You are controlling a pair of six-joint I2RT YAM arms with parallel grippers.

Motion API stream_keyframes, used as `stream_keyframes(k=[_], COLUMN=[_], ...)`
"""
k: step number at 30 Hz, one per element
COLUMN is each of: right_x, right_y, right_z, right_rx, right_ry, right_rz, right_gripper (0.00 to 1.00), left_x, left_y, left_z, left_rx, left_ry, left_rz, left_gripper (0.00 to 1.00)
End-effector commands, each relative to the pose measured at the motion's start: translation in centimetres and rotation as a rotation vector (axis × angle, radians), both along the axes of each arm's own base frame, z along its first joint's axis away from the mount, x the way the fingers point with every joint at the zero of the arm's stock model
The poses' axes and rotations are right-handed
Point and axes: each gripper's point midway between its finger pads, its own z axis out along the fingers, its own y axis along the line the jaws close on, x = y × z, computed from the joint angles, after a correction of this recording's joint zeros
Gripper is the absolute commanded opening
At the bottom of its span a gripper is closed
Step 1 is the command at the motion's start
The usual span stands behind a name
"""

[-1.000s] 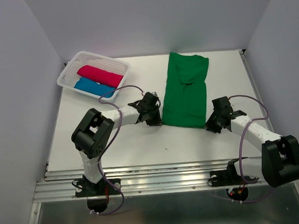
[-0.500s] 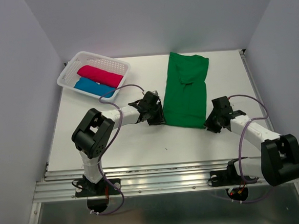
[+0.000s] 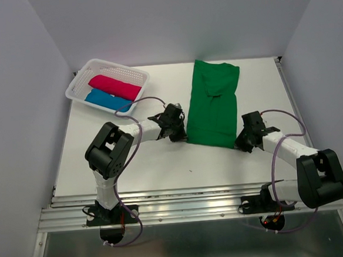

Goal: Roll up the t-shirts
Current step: Roll the T-shirt to the center of the board.

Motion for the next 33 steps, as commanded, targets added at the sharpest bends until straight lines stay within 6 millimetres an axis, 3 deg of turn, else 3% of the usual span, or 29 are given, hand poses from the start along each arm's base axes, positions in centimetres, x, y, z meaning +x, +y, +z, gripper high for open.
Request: stream_keyframes(k=[1,5,12,23,33], right_x=[-0.1,-1.5,-4.6,-7.5,-7.5], right_y=[0.2,0.1,0.1,1.9,0.8], right_z=[0.3,0.4,0.5,4.4,5.8], right_rx=[0.024,0.025,0.058,0.186,0.130], right_ry=[-0.025,-0.011,0.020,-0.015,-0.028], right_rz=[0.009,0.025,0.011,0.062,0.042], right_gripper=[0.01,0.01,0.01,0.01,0.01], left_x=[-0.4,-1.2,-4.8,-10.5,-10.4], left_y=[-0.1,0.4,2.2,2.0,1.9], left_z=[-0.3,0.9,1.2,2.8,4.9], left_rx=[0.011,-0.007,-0.009,0.007,0.010], left_ry=[0.026,0.020,0.044,0.074,0.093], left_rz=[-0.017,-0.012,-0.004,-0.051,-0.005], left_gripper=[0.00,0.00,0.00,0.00,0.00])
